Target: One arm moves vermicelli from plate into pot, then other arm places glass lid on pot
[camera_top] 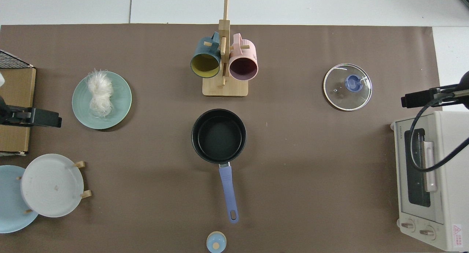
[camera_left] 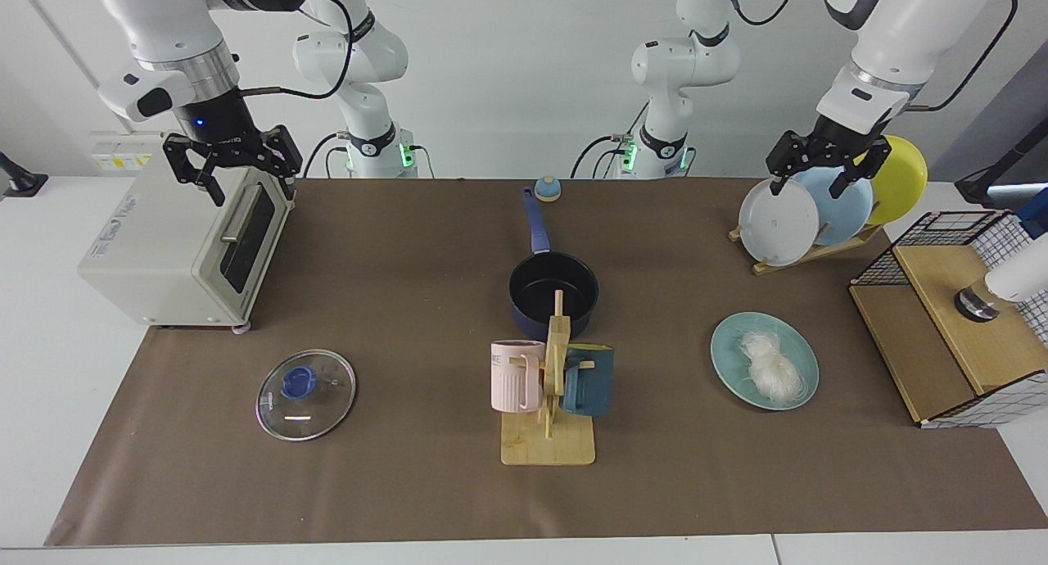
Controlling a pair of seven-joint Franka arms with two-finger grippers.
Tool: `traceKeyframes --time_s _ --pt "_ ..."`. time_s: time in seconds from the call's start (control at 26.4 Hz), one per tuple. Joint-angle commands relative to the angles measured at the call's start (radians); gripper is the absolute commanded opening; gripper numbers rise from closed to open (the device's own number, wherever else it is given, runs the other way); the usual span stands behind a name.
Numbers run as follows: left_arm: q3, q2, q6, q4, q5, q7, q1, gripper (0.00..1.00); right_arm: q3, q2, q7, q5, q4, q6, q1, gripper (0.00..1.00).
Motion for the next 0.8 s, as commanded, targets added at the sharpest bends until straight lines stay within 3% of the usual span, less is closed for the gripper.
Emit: traceKeyframes --time_s 0.0,0.53,0.76 --pt "0.003 -0.003 0.008 0.003 0.017 -0.037 -0.01 1.0 0.006 -0.017 -0.013 0.003 -0.02 -0.005 -0.008 1.0" --pt "0.014 -0.002 0.009 -0.002 0.011 -0.045 -0.009 1.0 0.003 -0.02 -0.013 0.002 -0.014 -0.005 -0.019 1.0" --pt "0.015 0.035 0.096 -0.014 0.009 -0.043 -0.006 1.0 -0.004 -0.02 -0.027 0.0 -0.014 -0.002 -0.019 1.0"
